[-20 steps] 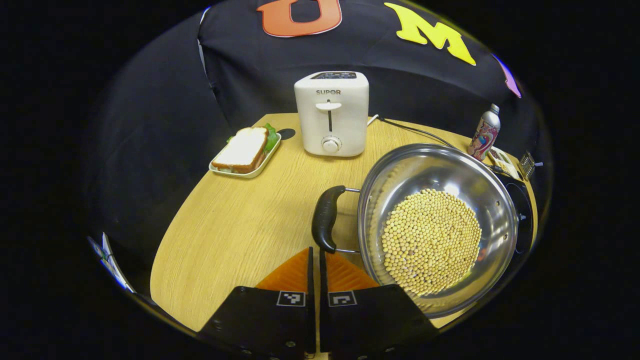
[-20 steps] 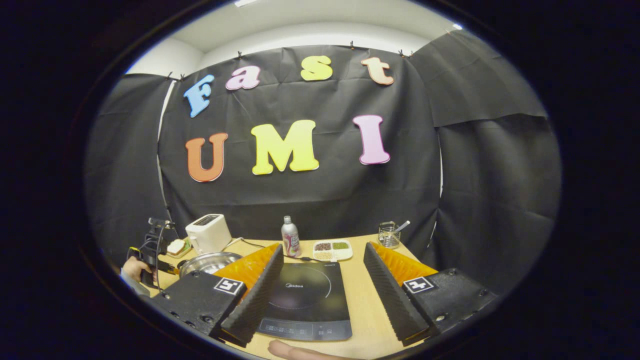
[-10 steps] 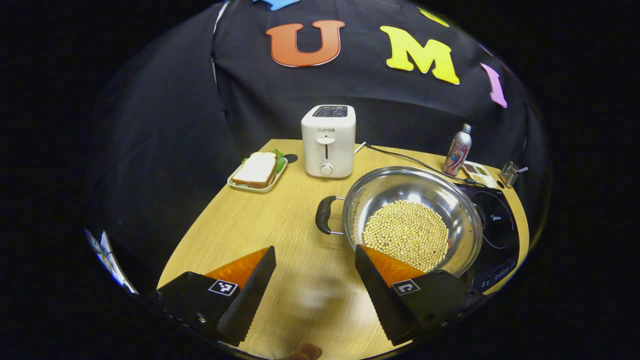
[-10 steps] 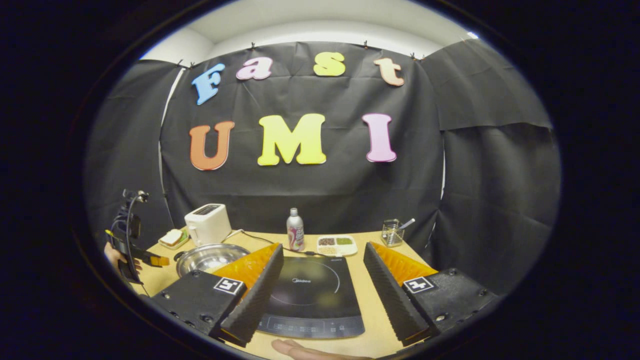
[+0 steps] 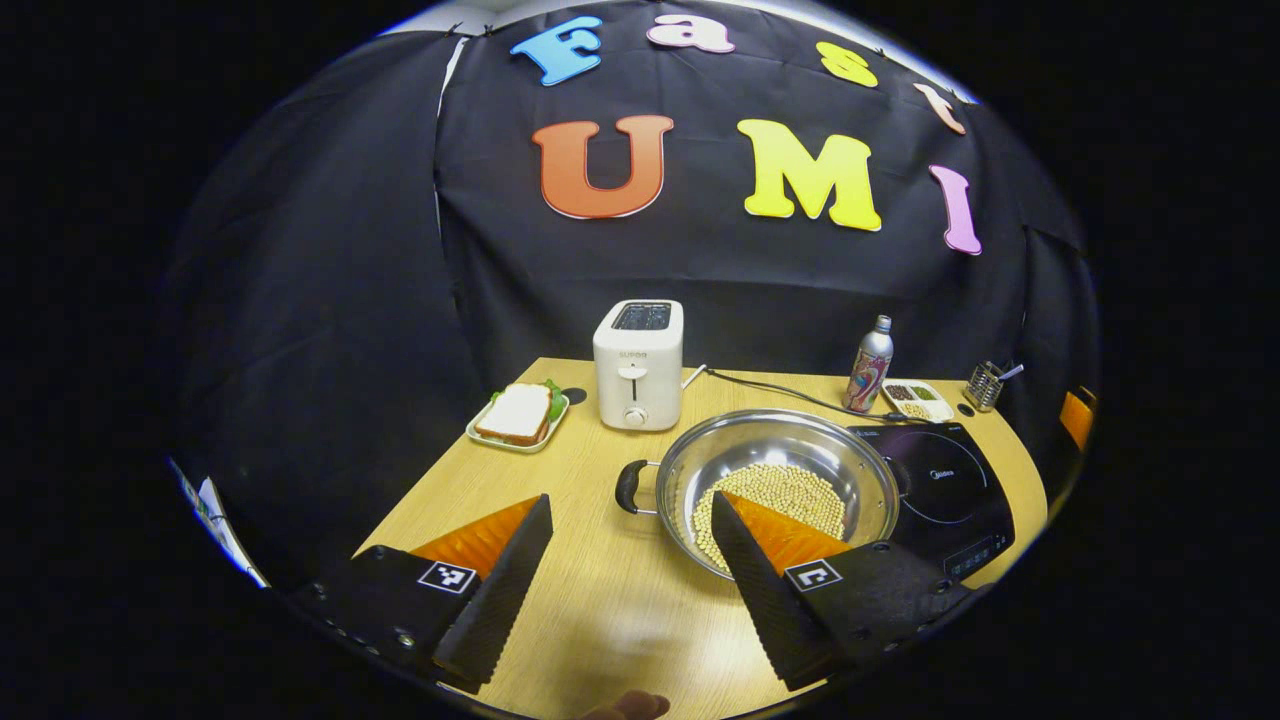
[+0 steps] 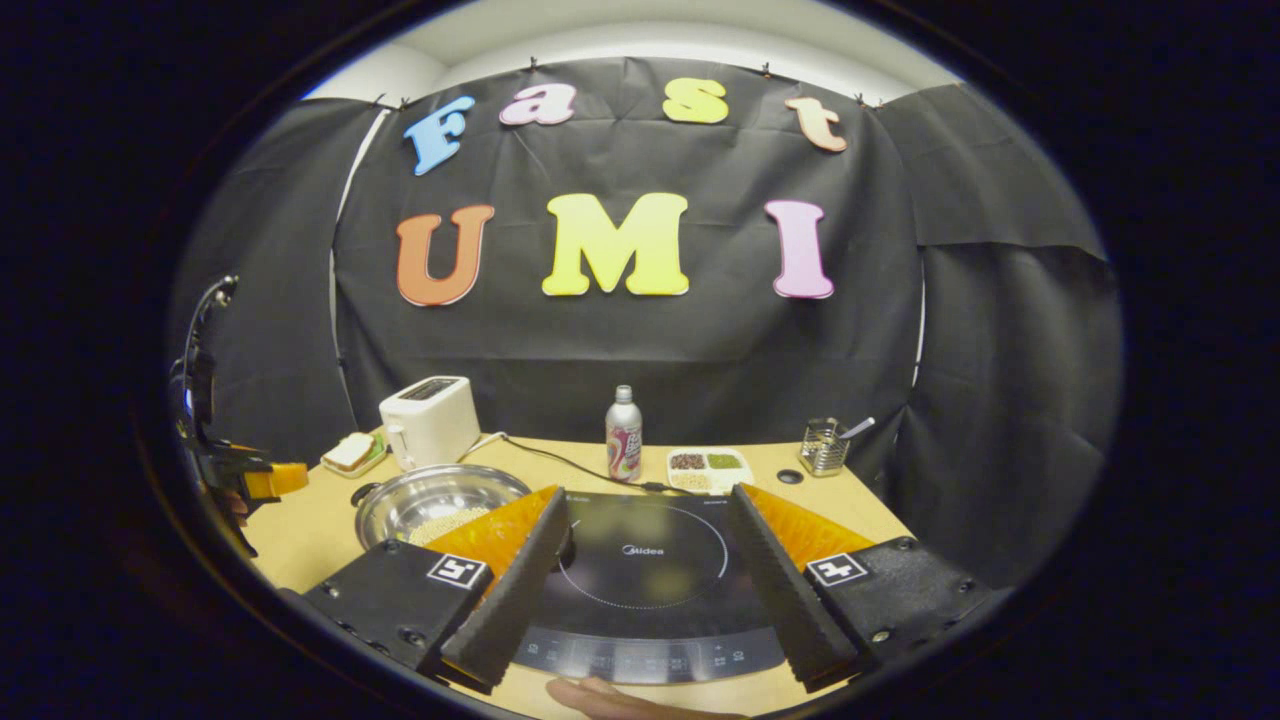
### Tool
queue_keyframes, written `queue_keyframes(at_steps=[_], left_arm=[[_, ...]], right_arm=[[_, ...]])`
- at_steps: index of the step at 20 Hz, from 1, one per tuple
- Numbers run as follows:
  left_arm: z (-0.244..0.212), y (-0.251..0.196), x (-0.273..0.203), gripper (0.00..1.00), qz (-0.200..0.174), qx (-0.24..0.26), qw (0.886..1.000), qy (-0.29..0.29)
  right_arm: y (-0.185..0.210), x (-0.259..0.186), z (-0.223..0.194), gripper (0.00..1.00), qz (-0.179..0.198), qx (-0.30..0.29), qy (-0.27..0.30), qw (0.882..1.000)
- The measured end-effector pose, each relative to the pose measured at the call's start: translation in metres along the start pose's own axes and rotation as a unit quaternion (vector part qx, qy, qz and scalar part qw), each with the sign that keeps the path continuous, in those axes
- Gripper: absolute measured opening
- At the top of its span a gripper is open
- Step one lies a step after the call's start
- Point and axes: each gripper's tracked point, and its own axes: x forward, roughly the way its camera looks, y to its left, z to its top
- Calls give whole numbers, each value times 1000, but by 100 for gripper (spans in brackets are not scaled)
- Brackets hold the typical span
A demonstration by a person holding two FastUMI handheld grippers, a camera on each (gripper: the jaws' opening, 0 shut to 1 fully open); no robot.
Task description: First push the handle of the pot to place it horizontally, then grasp the pot with both hands and set it on the induction cooktop.
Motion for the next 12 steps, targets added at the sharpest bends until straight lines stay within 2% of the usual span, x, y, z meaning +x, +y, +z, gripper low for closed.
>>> queue_keyframes(at_steps=[3, 5, 7, 11, 12], left_arm=[[6, 0, 8, 96, 1, 3, 1000, -13], [7, -6, 19, 96, -12, -3, 1000, -20], [2, -9, 35, 96, -24, -2, 1000, -17], [-7, -3, 74, 96, -15, 17, 1000, -11], [-9, 0, 85, 96, -15, 18, 1000, -10]], right_arm=[[20, 21, -10, 97, 16, 5, 17, 1000], [35, 39, -17, 100, 26, 10, 28, 999], [44, 57, -28, 97, 28, 4, 39, 999], [71, 93, -54, 100, 46, 8, 68, 997], [75, 102, -60, 97, 48, 12, 75, 996]])
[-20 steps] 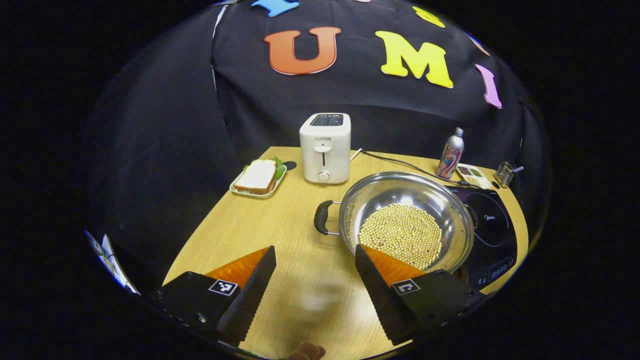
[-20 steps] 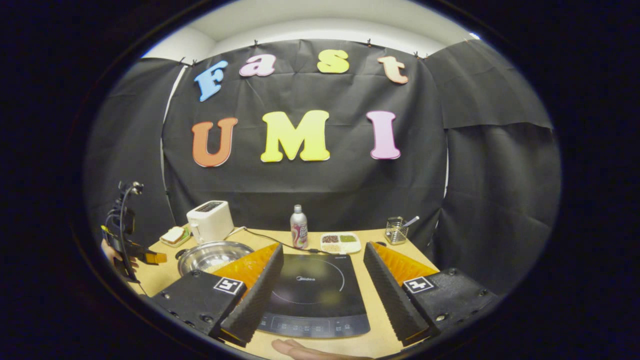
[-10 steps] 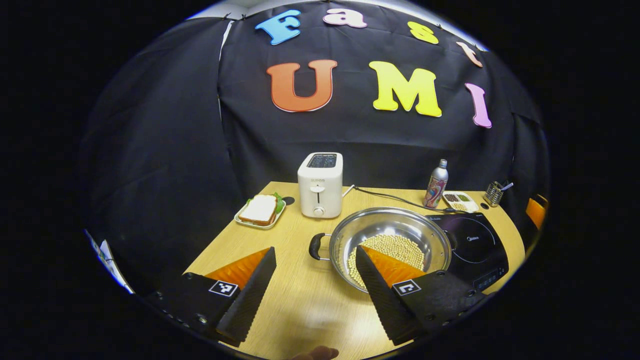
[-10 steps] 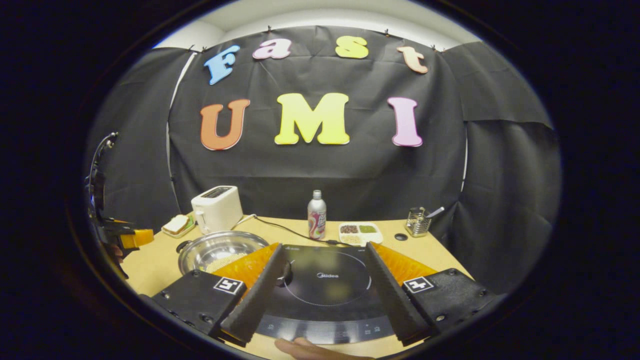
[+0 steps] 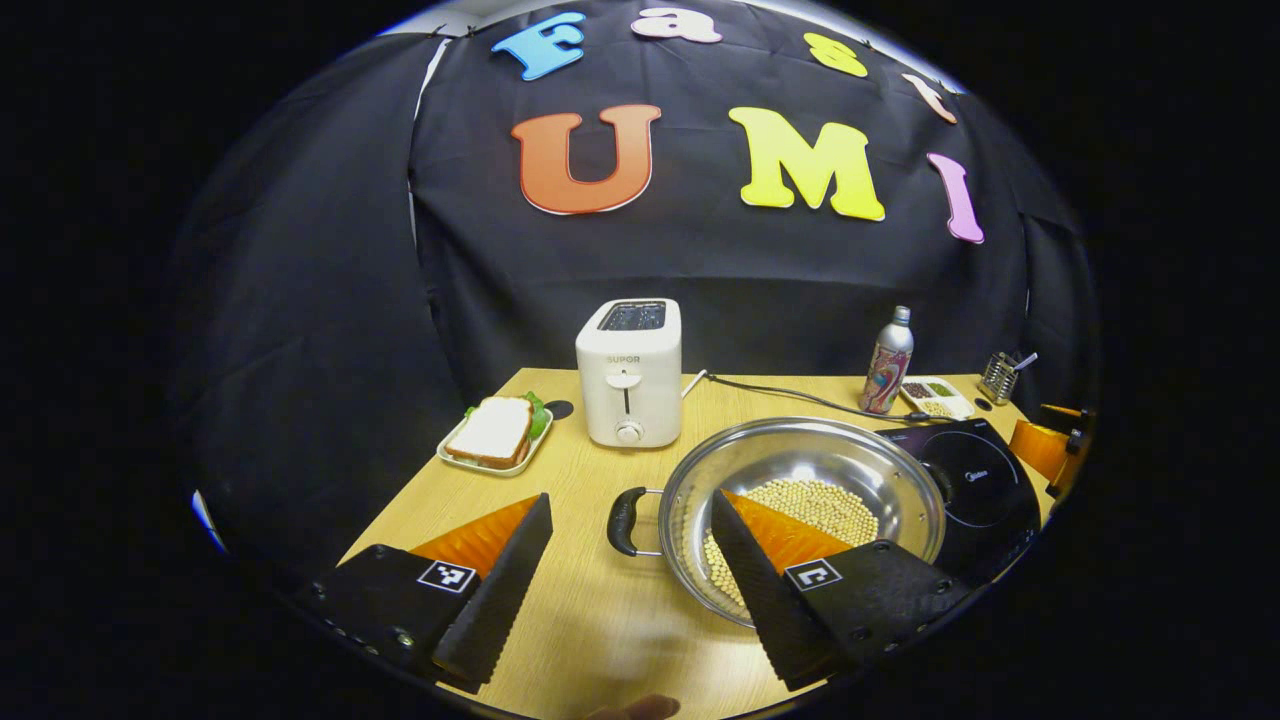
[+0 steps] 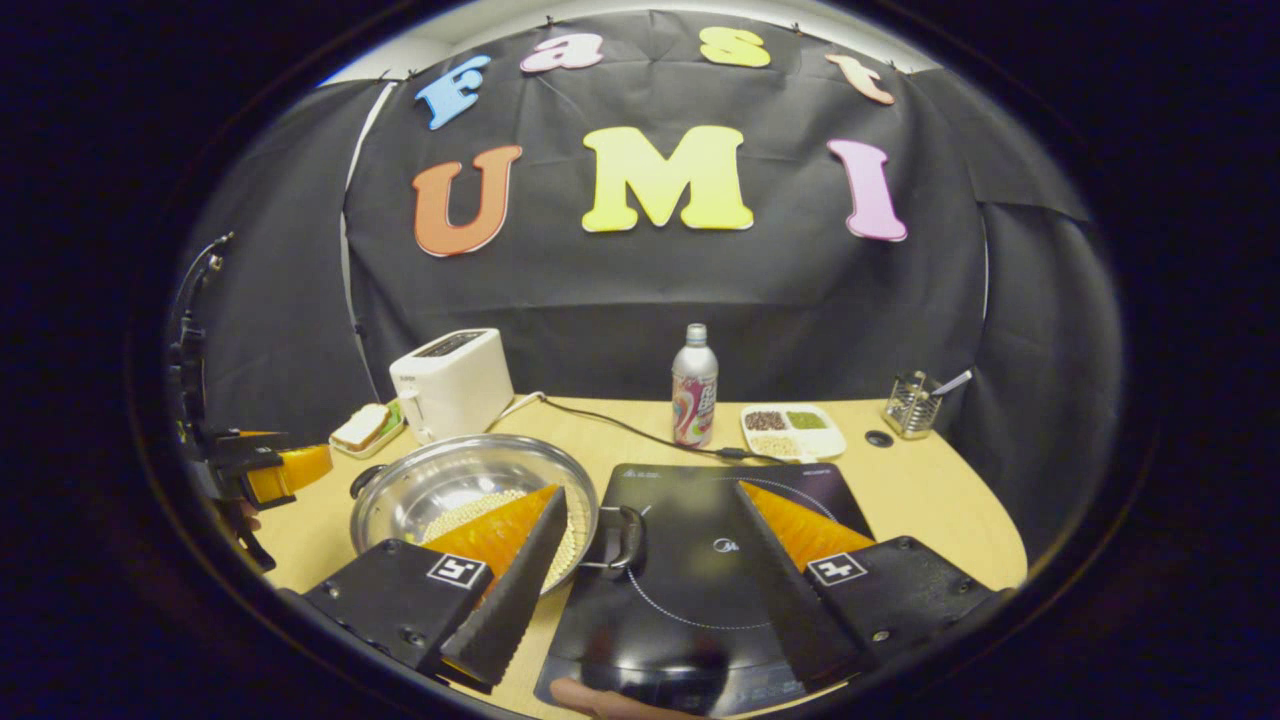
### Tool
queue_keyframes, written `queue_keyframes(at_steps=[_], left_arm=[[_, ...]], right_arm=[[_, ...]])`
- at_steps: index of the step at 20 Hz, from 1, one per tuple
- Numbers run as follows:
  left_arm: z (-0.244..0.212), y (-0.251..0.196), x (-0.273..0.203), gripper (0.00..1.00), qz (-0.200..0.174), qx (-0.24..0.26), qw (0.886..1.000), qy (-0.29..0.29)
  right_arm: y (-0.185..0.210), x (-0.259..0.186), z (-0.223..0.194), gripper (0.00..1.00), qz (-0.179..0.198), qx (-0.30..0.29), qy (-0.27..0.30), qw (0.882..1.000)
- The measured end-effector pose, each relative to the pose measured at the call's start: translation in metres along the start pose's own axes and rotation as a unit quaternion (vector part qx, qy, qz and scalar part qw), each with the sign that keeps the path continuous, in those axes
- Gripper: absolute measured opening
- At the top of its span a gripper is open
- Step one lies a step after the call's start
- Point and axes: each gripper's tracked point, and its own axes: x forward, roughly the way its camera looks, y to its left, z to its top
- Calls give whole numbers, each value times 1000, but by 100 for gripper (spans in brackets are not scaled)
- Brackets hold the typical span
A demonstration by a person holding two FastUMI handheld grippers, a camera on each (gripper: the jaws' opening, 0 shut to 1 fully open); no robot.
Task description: First push the handle of the pot to place it horizontally, then grasp the pot with both hands and set it on the induction cooktop.
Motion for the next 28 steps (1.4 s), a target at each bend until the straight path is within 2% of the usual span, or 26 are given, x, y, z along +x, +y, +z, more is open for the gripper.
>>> queue_keyframes(at_steps=[3, 5, 7, 9, 10, 11, 14, 15, 16, 17, 18, 19, 20, 22, 23, 24, 27, 28], left_arm=[[-21, 8, 32, 96, 2, -8, 1000, 28], [-33, 14, 50, 96, 6, -5, 999, 42], [-44, 9, 63, 97, -6, -3, 998, 57], [-50, 1, 73, 97, -21, -3, 997, 69], [-53, -2, 77, 95, -27, 3, 997, 74], [-55, -2, 80, 93, -26, 8, 997, 77], [-62, -11, 87, 86, -31, 20, 995, 92], [-63, -12, 88, 91, -31, 21, 995, 96], [-64, -14, 88, 76, -31, 23, 994, 99], [-65, -14, 90, 74, -33, 25, 994, 100], [-66, -16, 90, 74, -35, 26, 994, 104], [-65, -17, 90, 74, -36, 26, 993, 106], [-65, -16, 91, 73, -38, 25, 993, 111], [-66, -15, 90, 72, -42, 22, 992, 115], [-67, -15, 89, 71, -44, 24, 992, 116], [-67, -16, 88, 71, -45, 26, 992, 118], [-67, -16, 88, 66, -43, 38, 991, 121], [-65, -16, 87, 66, -40, 39, 991, 120]], right_arm=[[9, 29, -17, 100, 0, 5, 22, 1000], [15, 47, -26, 97, -1, 5, 32, 999], [21, 64, -36, 100, -2, 0, 48, 999], [23, 79, -42, 97, -7, -2, 56, 998], [25, 86, -45, 100, -10, -5, 58, 998], [27, 92, -51, 97, -9, -12, 64, 998], [31, 98, -57, 97, -7, -18, 80, 997], [30, 98, -58, 97, -9, -16, 86, 996], [27, 97, -63, 97, -16, -8, 99, 995], [23, 97, -67, 100, -23, 5, 107, 994], [21, 99, -72, 97, -27, 18, 126, 991], [21, 101, -68, 97, -28, 19, 115, 993], [21, 102, -69, 94, -32, 13, 130, 991], [17, 103, -69, 88, -33, 13, 122, 992], [19, 104, -70, 83, -22, 22, 124, 992], [19, 105, -69, 67, -16, 28, 122, 992], [20, 104, -68, 63, -6, 12, 124, 992], [20, 103, -67, 58, -3, 7, 129, 992]])
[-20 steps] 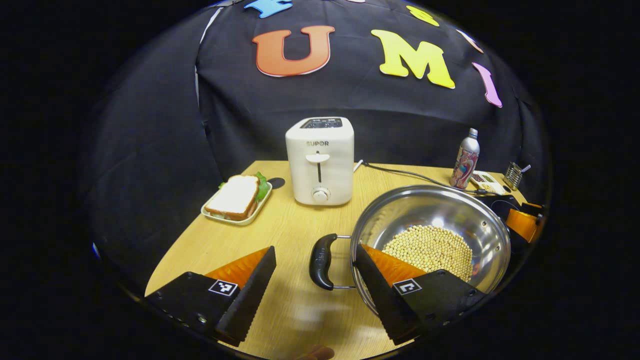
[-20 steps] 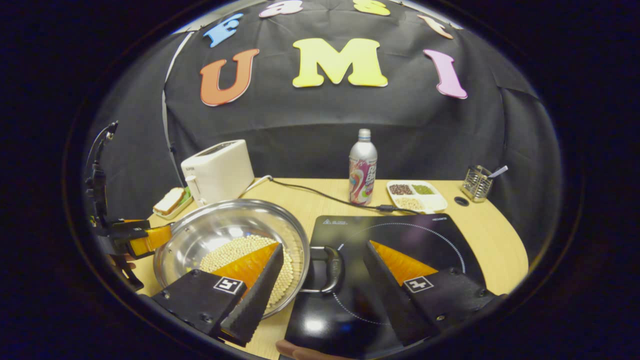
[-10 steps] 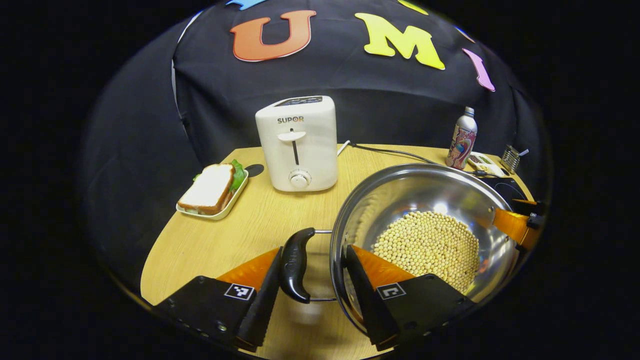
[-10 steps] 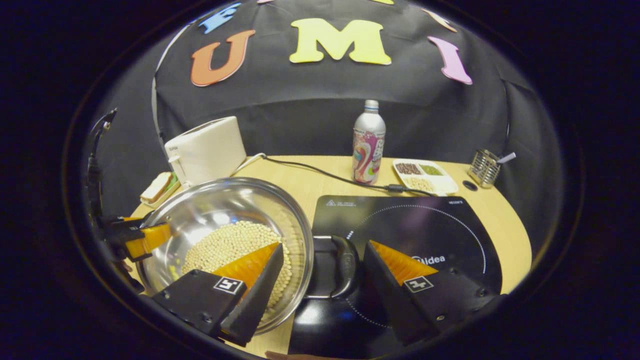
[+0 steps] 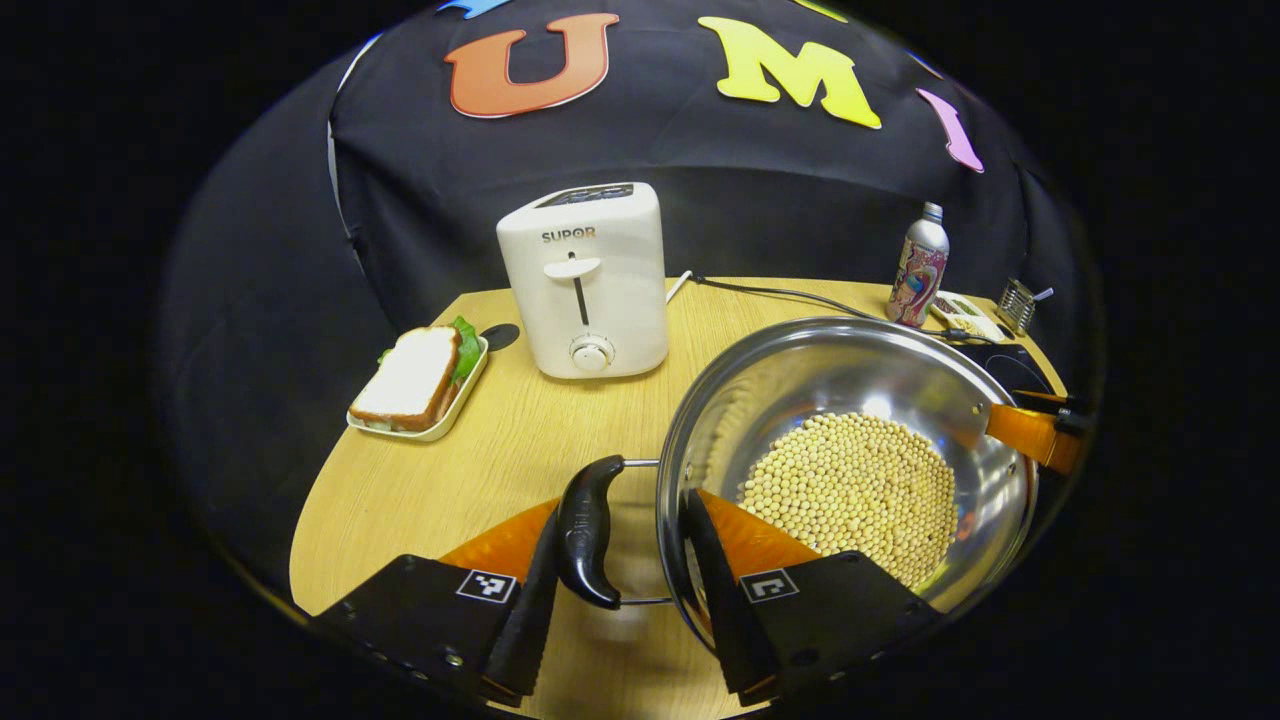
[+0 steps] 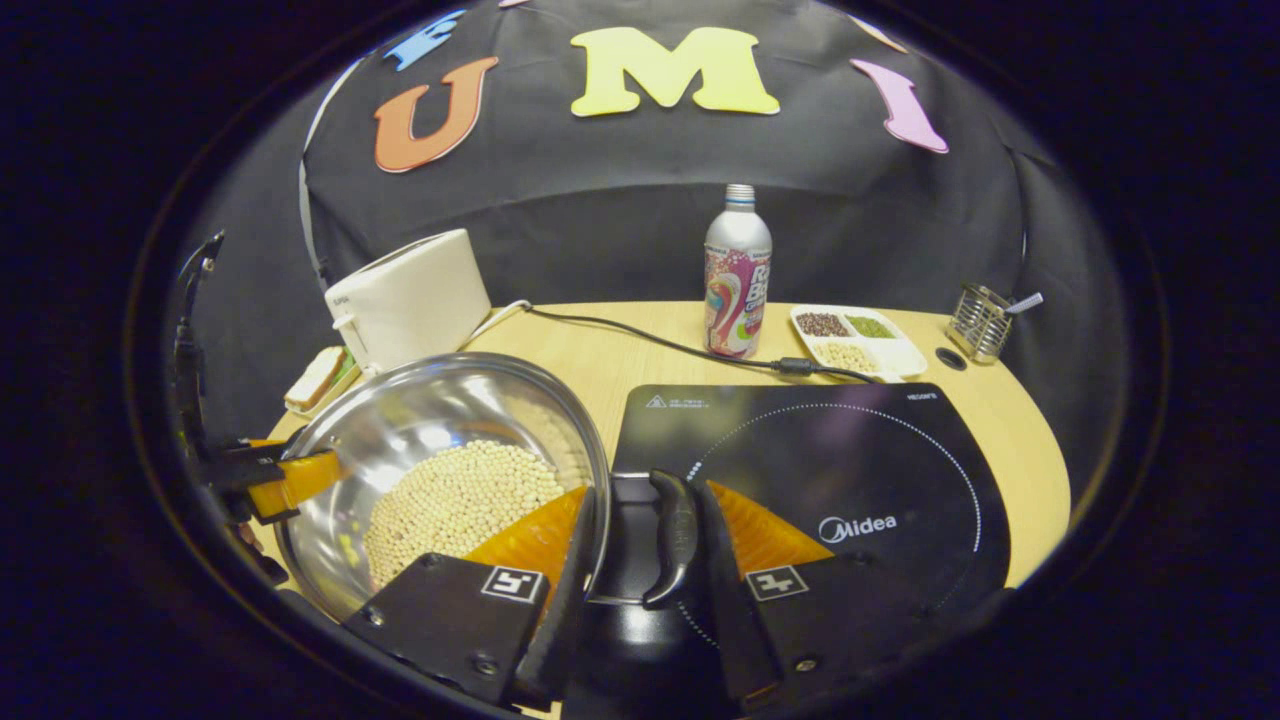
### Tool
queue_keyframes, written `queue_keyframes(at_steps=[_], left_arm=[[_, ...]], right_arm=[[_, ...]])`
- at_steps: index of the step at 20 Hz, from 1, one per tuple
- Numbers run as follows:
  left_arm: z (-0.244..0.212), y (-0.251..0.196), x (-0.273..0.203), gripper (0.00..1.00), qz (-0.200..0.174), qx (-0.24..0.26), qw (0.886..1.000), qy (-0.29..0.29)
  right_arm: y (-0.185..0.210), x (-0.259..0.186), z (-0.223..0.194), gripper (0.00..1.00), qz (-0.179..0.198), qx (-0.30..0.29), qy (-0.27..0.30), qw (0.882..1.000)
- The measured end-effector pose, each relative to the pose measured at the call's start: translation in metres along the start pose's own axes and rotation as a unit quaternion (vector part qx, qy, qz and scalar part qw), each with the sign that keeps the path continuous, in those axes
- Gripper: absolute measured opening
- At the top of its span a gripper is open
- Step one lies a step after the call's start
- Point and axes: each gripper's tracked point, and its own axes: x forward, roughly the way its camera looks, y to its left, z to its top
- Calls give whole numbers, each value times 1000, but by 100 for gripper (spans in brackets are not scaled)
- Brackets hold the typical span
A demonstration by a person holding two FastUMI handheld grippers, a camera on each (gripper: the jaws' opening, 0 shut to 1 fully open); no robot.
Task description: First push the handle of the pot to place it horizontally, then grasp the pot with both hands and set it on the induction cooktop.
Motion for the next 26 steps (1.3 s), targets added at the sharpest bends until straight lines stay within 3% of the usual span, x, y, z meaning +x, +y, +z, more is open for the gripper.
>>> queue_keyframes(at_steps=[1, 2, 4, 10, 16, 22, 26], left_arm=[[0, 0, 0, 75, 3, -4, 1000, 4], [0, -1, -2, 66, 4, -7, 1000, 6], [-2, -3, -7, 66, 3, -10, 1000, 9], [12, -2, -52, 66, 14, -10, 1000, -1], [48, -14, -124, 66, 38, -13, 999, -26], [73, -23, -208, 66, 43, -6, 997, -61], [72, -4, -222, 65, 28, -7, 997, -70]], right_arm=[[1, 0, -1, 59, 2, -8, 5, 1000], [0, -2, 0, 55, 3, -12, 7, 1000], [1, -10, 1, 51, 7, -14, 9, 1000], [-2, -50, 21, 54, 19, -34, -12, 999], [-17, -112, 58, 51, 38, -36, -42, 998], [-54, -174, 99, 51, 47, -34, -75, 996], [-89, -201, 117, 53, 32, -41, -91, 994]])
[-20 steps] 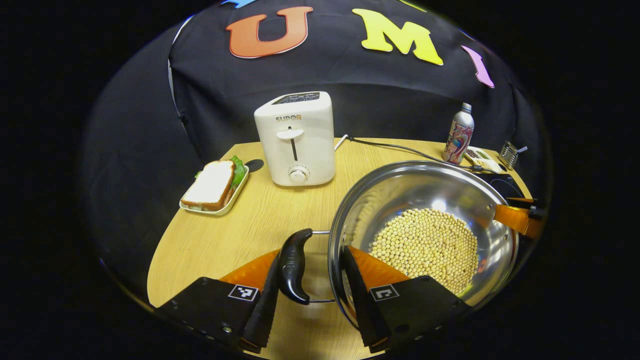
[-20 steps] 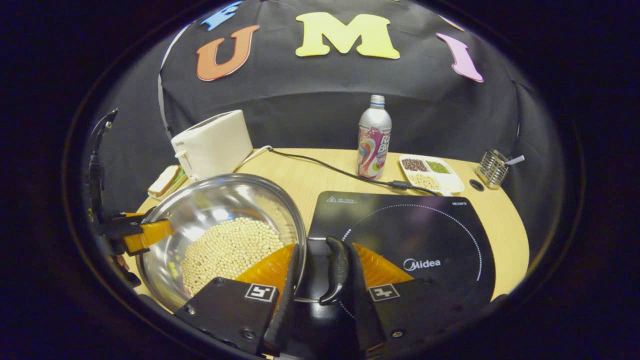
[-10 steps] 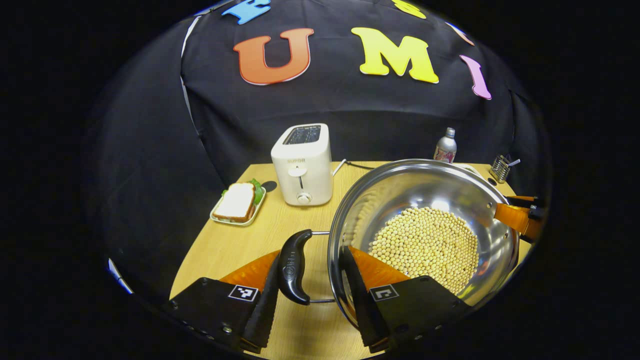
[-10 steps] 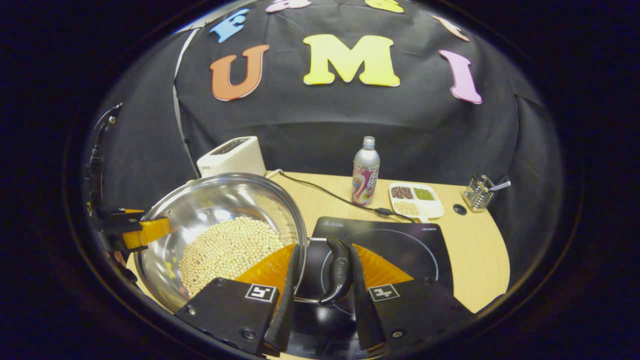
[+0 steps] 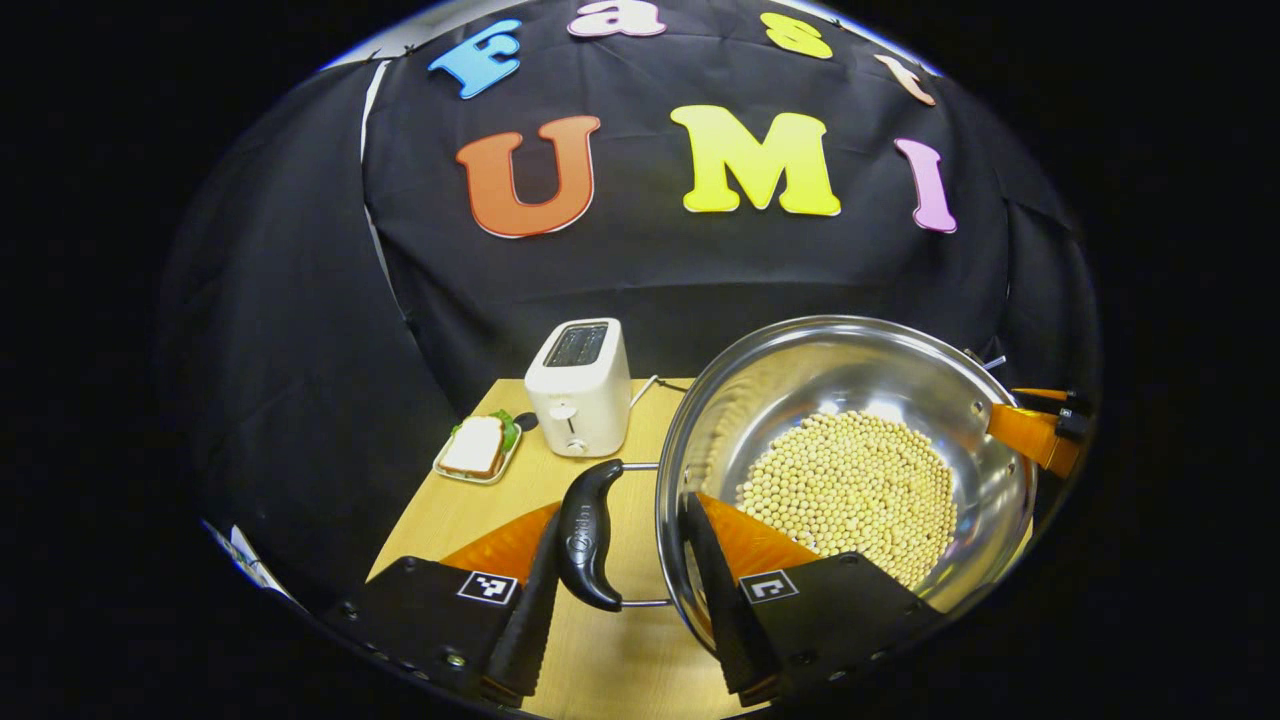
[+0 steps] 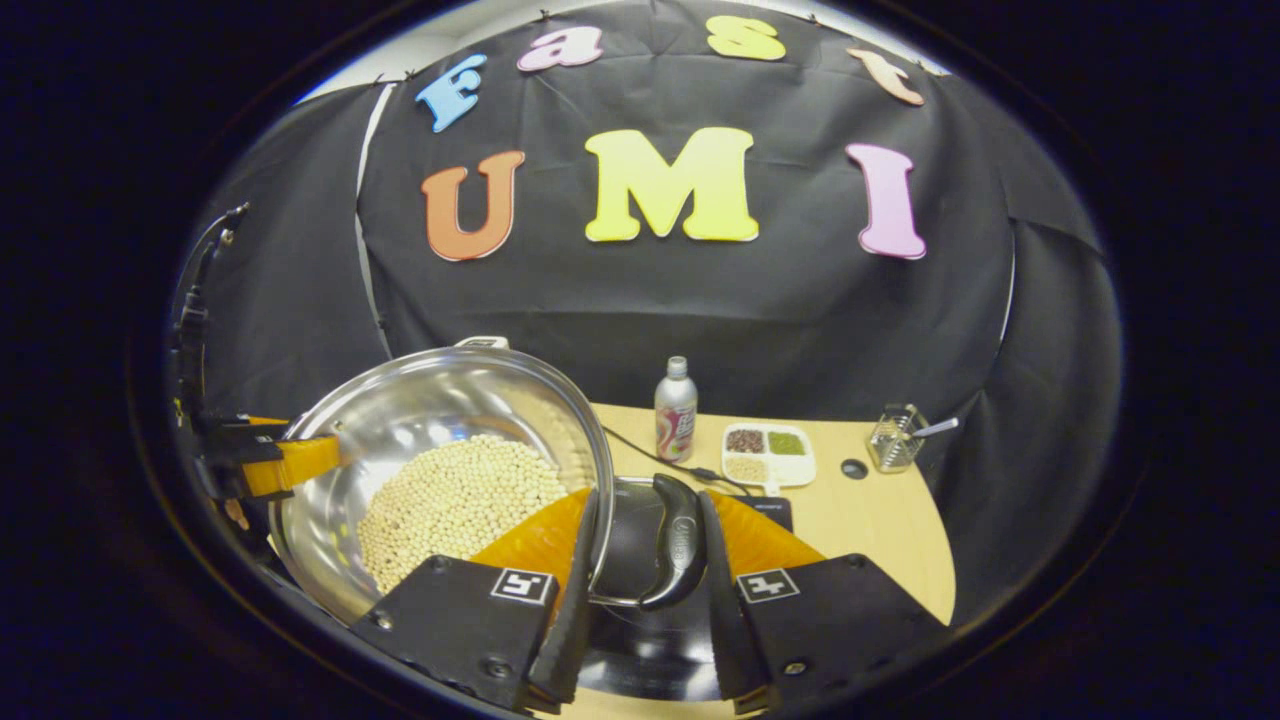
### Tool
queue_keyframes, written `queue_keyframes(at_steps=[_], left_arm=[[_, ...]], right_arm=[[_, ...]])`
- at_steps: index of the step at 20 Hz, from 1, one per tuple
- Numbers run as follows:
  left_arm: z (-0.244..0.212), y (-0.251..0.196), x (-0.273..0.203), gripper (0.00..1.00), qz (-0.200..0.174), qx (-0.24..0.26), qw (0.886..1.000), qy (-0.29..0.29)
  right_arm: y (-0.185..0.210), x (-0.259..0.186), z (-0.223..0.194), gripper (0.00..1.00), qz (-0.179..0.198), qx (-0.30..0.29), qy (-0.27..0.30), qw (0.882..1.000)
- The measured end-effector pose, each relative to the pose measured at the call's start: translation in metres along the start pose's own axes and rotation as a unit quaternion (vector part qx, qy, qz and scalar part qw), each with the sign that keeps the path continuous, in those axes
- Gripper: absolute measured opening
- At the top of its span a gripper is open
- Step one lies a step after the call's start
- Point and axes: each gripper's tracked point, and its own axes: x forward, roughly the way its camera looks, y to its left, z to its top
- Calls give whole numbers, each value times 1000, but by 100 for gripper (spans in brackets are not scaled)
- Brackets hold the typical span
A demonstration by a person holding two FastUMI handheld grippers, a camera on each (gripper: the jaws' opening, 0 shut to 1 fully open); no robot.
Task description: First push the handle of the pot to place it horizontally, then grasp the pot with both hands and set it on the induction cooktop.
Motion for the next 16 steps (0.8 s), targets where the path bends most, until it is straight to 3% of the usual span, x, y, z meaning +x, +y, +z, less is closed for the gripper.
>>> queue_keyframes(at_steps=[9, 16], left_arm=[[-42, -8, 55, 65, -40, 21, 999, -8], [-76, 6, 100, 66, -70, 15, 997, 2]], right_arm=[[-88, -18, 7, 51, -37, 7, -4, 999], [-144, 0, -4, 51, -56, 14, 9, 998]])
